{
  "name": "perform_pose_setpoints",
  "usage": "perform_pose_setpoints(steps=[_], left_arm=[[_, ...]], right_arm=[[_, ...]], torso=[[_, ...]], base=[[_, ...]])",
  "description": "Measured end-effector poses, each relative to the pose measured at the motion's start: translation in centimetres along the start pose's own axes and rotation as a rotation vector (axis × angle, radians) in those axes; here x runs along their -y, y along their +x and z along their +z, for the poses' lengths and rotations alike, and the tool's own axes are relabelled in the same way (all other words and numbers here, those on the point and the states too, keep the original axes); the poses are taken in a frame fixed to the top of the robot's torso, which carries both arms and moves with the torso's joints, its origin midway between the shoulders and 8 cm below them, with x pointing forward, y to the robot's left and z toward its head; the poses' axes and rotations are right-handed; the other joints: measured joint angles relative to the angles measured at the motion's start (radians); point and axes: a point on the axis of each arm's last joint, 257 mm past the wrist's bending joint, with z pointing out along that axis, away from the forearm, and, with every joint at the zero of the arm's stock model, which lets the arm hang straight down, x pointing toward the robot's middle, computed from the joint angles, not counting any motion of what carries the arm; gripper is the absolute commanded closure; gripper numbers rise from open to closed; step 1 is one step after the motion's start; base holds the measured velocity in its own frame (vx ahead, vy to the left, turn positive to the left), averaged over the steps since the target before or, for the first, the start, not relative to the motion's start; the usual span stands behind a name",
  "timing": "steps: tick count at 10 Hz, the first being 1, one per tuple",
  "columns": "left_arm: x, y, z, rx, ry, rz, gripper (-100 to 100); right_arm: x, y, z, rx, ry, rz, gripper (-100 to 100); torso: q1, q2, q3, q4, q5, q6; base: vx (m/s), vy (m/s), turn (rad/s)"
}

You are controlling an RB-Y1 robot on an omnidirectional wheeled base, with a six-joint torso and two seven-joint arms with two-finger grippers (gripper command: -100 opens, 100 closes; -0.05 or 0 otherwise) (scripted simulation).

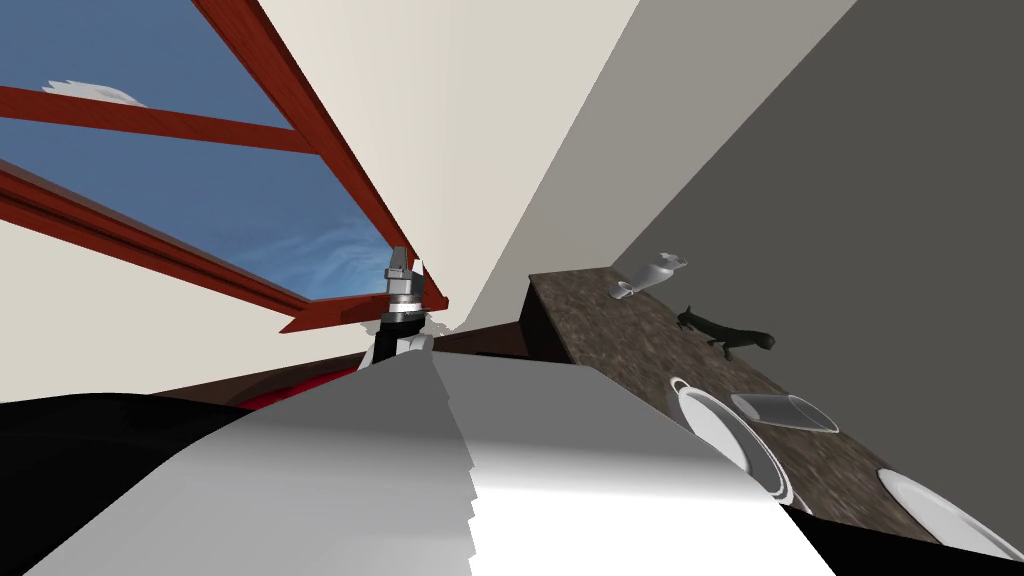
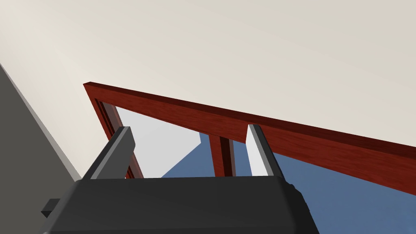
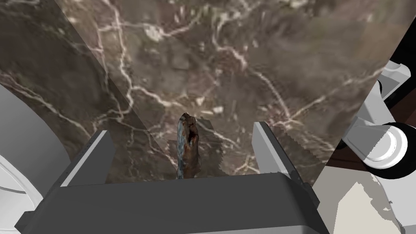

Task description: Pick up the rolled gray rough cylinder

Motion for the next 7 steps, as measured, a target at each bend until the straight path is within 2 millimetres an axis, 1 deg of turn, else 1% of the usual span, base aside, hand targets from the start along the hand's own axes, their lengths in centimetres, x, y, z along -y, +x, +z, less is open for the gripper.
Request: perform_pose_setpoints(steps=[3,5,6,7], left_arm=[[0.0,0.0,0.0,0.0,0.0,0.0,0],[0.0,0.0,0.0,0.0,0.0,0.0,0],[0.0,0.0,0.0,0.0,0.0,0.0,0],[0.0,0.0,0.0,0.0,0.0,0.0,0]], right_arm=[[-0.1,-0.1,0.9,0.0,0.0,0.0,-100],[0.0,-0.1,1.4,-0.002,0.0,0.0,-100],[0.0,-0.1,1.4,-0.002,0.0,0.0,100],[0.0,-0.1,1.4,-0.002,0.0,0.0,100]], torso=[[0.0,0.0,0.0,0.0,0.0,0.0],[-0.003,0.0,0.001,0.001,-0.004,0.0],[-0.004,0.0,0.001,0.001,-0.004,0.0],[-0.004,0.0,0.001,0.001,-0.004,0.0]], base=[[0.0,0.0,0.0],[0.0,0.0,0.0],[0.0,0.0,0.0],[0.0,0.0,0.0]])
